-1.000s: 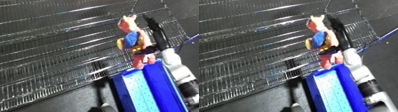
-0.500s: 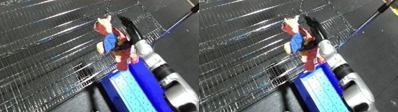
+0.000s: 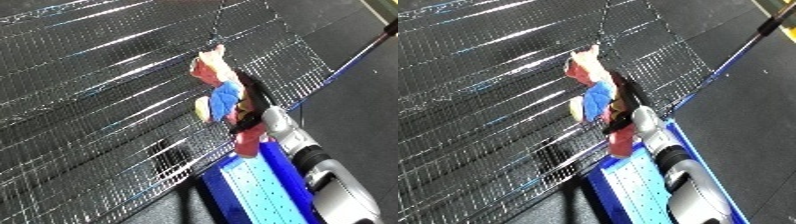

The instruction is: Pick up the object and place it into the box

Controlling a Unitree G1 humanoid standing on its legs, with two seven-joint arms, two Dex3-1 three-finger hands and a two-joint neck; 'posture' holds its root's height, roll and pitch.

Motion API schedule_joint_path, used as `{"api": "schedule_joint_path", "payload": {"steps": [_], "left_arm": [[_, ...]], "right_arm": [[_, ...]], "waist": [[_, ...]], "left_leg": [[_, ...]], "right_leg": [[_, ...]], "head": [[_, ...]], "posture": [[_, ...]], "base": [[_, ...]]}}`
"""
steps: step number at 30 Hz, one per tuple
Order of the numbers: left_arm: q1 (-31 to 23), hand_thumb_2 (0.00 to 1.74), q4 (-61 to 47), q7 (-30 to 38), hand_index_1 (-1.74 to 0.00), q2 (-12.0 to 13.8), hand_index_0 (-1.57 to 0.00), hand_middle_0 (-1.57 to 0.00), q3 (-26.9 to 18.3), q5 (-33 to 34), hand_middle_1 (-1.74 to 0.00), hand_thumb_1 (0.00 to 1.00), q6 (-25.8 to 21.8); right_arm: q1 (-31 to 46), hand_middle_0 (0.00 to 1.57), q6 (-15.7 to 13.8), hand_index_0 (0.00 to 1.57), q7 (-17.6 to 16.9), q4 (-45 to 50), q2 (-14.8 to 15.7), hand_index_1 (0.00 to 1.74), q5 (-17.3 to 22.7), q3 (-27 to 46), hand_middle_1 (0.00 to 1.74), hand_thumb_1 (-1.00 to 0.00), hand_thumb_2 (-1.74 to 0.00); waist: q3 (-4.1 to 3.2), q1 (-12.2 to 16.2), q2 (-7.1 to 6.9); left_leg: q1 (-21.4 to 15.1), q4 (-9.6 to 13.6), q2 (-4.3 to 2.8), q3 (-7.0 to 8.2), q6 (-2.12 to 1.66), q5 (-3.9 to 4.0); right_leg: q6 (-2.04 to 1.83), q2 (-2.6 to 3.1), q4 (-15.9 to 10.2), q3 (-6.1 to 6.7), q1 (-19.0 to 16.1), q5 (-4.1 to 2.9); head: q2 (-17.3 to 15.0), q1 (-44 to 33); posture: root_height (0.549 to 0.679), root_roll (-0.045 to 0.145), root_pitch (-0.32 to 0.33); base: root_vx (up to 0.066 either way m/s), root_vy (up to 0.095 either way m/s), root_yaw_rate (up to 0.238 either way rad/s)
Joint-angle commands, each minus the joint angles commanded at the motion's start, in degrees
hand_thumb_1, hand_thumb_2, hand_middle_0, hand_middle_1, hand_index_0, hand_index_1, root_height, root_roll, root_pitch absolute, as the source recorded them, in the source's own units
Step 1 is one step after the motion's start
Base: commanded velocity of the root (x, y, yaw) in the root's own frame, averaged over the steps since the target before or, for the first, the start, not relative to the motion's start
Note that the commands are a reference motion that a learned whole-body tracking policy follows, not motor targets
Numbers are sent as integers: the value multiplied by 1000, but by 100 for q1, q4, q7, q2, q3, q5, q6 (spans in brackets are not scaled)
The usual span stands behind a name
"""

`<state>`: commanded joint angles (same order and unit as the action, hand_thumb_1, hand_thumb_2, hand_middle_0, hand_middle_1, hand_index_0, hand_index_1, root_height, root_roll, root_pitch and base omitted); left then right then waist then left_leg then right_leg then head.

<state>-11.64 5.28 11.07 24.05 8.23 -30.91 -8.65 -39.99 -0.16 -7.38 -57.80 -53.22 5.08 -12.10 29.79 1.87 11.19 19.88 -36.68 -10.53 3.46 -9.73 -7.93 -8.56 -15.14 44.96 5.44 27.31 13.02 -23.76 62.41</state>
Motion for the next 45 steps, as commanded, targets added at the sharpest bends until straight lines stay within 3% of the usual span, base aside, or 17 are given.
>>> {"api": "schedule_joint_path", "payload": {"steps": [9, 20, 35, 45], "left_arm": [[3, 1740, 25, -20, -1740, -1, -1570, -1570, -74, -16, -1740, 1000, -29], [132, 1740, 159, -20, -1740, -42, -1570, -1570, -132, 55, -1740, 1000, 1], [229, 1740, 313, -29, -1740, -28, -1570, -1570, -145, 100, -1740, 1000, 59], [209, 1740, 285, 60, -1740, -147, -1570, -1570, -315, 232, -1740, 1000, 98]], "right_arm": [[363, 706, 18, 706, 99, 46, 303, 783, 184, 115, 783, -450, -783], [811, 1570, -49, 1570, -68, 652, 370, 1740, 251, 435, 1740, -1000, -1740], [1266, 1570, -189, 1570, -330, 1672, 119, 1740, 280, 974, 1740, -1000, -1740], [2513, 1570, -500, 1570, -917, 3556, 490, 1740, 330, 2408, 1740, -1000, -1740]], "waist": [[0, -40, -108], [-1, -50, -262], [-146, -38, -446], [-279, 156, -574]], "left_leg": [[-37, 29, -47, -24, -8, -1], [-189, 83, -94, -58, -24, 11], [-376, 105, -170, -120, -17, 22], [-567, 116, -221, -75, 16, -18]], "right_leg": [[-6, 26, -54, -52, -109, -5], [-14, 39, -133, -120, -333, -22], [2, 69, -208, -223, -646, -6], [7, 90, -292, -259, -918, 2]], "head": [[-5, -73], [29, -267], [-20, -58], [35, 10]], "posture": [[623, 77, -73], [625, 70, -96], [627, 61, -130], [629, 56, -155]], "base": [[-11, -14, 28], [-18, -13, 16], [-19, -14, 24], [-10, -1, -9]]}}
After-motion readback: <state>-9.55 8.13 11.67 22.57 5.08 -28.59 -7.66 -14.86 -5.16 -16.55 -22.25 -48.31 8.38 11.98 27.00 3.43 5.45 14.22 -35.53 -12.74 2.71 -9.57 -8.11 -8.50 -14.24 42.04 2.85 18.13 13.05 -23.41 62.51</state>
